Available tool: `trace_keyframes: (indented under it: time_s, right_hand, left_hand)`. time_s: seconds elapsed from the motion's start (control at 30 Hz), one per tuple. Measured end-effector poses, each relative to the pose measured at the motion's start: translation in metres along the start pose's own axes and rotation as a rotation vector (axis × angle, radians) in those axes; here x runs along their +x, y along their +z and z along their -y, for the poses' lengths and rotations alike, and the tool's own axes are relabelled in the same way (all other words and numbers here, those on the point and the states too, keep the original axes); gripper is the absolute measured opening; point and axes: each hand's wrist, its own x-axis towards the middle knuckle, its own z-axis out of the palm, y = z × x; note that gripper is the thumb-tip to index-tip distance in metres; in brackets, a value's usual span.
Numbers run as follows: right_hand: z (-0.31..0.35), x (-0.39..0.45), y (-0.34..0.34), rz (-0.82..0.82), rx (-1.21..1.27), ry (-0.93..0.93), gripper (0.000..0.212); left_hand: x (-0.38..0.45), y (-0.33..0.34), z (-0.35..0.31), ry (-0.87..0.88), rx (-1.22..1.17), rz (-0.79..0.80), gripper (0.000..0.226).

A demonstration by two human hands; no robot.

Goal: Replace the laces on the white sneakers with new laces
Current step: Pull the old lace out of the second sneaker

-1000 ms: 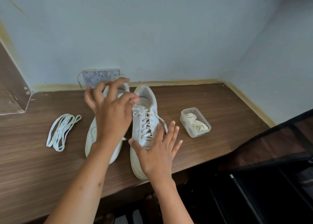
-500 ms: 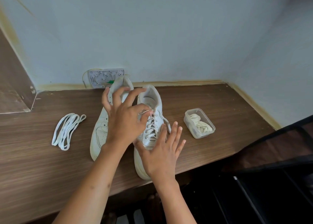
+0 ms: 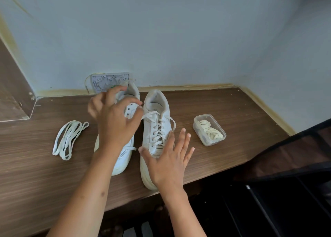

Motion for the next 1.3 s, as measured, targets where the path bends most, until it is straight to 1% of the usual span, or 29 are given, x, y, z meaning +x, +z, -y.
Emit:
trace_keyframes:
  time_s: [0.1, 0.2, 0.27, 0.33, 0.4, 0.47, 0.5, 0.57, 0.63, 0.67, 0.7, 0.8, 0.83, 0.87, 0.9, 0.93, 1.0, 1.07, 1.17, 1.3]
  right_hand:
    - [0.0, -0.001, 0.0, -0.007, 0.005, -0.007, 0.103]
    - [0.001, -0.001, 0.0, -0.008, 0.006, -0.011, 0.102]
    - [0.001, -0.001, 0.0, -0.015, 0.007, -0.016, 0.102]
    - [0.001, -0.001, 0.0, -0.017, 0.012, -0.014, 0.102]
    - [0.001, -0.001, 0.0, -0.008, 0.007, -0.006, 0.102]
    - [0.0, -0.001, -0.001, 0.0, -0.004, -0.003, 0.103]
    - [0.0, -0.001, -0.001, 0.004, -0.009, -0.003, 0.102]
    - [0.0, -0.001, -0.002, 0.005, -0.009, -0.003, 0.102]
    - [0.0, -0.001, -0.002, 0.001, -0.003, -0.001, 0.102]
    - [0.001, -0.001, -0.002, 0.0, -0.005, -0.001, 0.102]
    - [0.001, -0.001, -0.002, -0.001, -0.01, -0.002, 0.102]
    - [0.001, -0.001, -0.001, -0.001, -0.023, -0.009, 0.102]
    - [0.001, -0.001, -0.001, -0.003, -0.028, -0.01, 0.102]
    - [0.001, -0.001, -0.001, -0.008, -0.032, -0.012, 0.101]
    - [0.001, -0.002, -0.001, -0.01, -0.036, -0.013, 0.101]
    - [0.002, -0.001, -0.001, -0.011, -0.04, -0.014, 0.1]
    - [0.002, -0.001, -0.001, -0.006, -0.048, -0.012, 0.1]
    - [0.002, -0.001, -0.001, -0.002, -0.05, -0.008, 0.101]
    - [0.002, -0.002, -0.001, 0.001, -0.043, -0.011, 0.101]
    - [0.004, -0.002, 0.0, 0.018, 0.002, -0.031, 0.101]
  left_hand:
    - [-0.007, 0.012, -0.01, 0.147, 0.103, 0.028, 0.023]
    - [-0.014, 0.021, -0.014, 0.204, 0.153, 0.03, 0.012]
    - [-0.015, 0.022, -0.014, 0.247, 0.147, -0.031, 0.006]
    - [-0.014, 0.019, -0.015, 0.273, 0.092, -0.152, 0.007]
    - [-0.009, 0.013, -0.017, 0.21, -0.006, -0.326, 0.007]
    - [-0.005, 0.006, -0.016, 0.051, -0.105, -0.453, 0.009]
    - [-0.003, 0.003, -0.014, -0.037, -0.147, -0.482, 0.012]
    - [0.0, -0.001, -0.011, -0.18, -0.192, -0.478, 0.014]
    - [0.001, -0.002, -0.007, -0.23, -0.168, -0.436, 0.013]
    - [0.002, -0.002, -0.006, -0.205, -0.135, -0.404, 0.018]
    - [0.002, -0.001, -0.006, -0.139, -0.091, -0.36, 0.022]
    - [-0.002, 0.007, -0.008, 0.147, 0.094, -0.142, 0.024]
    - [-0.005, 0.013, -0.009, 0.191, 0.134, -0.057, 0.023]
    - [-0.009, 0.018, -0.01, 0.2, 0.155, 0.013, 0.021]
    - [-0.013, 0.022, -0.01, 0.193, 0.158, 0.053, 0.02]
    - [-0.015, 0.025, -0.01, 0.19, 0.154, 0.06, 0.015]
    - [-0.015, 0.025, -0.008, 0.217, 0.159, -0.003, 0.004]
    - [-0.012, 0.022, -0.009, 0.233, 0.158, -0.117, 0.01]
    - [-0.011, 0.018, -0.01, 0.166, 0.123, -0.289, 0.012]
    - [-0.012, 0.019, -0.007, 0.097, 0.108, -0.375, 0.008]
